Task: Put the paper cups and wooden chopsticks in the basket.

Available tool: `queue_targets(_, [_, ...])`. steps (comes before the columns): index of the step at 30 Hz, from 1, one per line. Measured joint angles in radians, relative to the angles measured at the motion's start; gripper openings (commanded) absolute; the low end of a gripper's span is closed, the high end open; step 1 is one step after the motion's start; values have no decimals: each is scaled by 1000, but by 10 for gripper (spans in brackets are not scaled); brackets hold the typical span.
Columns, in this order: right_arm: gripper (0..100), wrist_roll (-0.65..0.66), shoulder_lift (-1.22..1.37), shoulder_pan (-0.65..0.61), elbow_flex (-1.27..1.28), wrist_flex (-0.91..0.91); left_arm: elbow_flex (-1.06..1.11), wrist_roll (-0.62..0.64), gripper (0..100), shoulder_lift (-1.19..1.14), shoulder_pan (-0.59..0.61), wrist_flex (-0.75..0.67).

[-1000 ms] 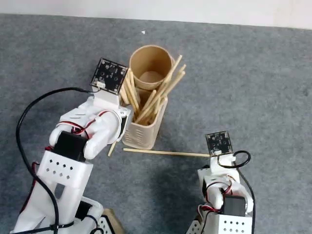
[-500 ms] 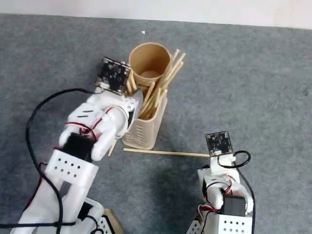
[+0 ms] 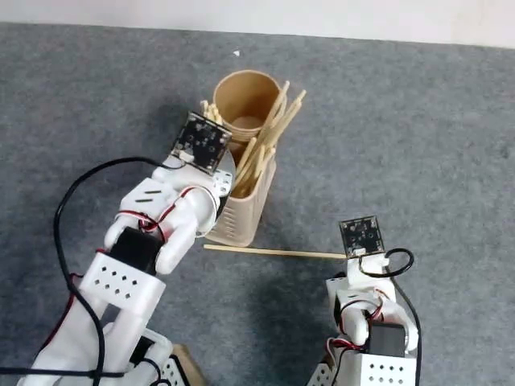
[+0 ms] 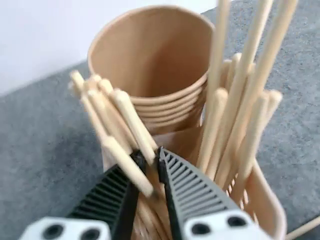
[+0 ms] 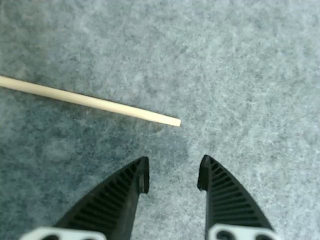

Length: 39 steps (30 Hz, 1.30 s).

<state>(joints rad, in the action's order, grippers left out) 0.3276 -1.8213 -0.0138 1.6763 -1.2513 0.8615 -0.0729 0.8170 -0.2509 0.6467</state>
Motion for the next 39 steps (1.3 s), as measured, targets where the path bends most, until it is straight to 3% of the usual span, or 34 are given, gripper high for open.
queue_targets(9, [170,0,0,0,0,0,-164,-71,24,-8,34,6])
queue_targets(13, [170,0,0,0,0,0,-172,-72,168,-8,34,15])
queue_targets(16, [170,0,0,0,0,0,-175,-77,207,-8,43,61])
queue_targets(24, [170,0,0,0,0,0,-338,-78,207,32,46,158])
queue_targets(32, [170,0,0,0,0,0,-586,-78,199,130,54,359])
queue_targets(35, [170,0,0,0,0,0,-615,-78,124,160,81,433])
queue_targets(39, [170,0,0,0,0,0,-614,-78,22,173,222,605])
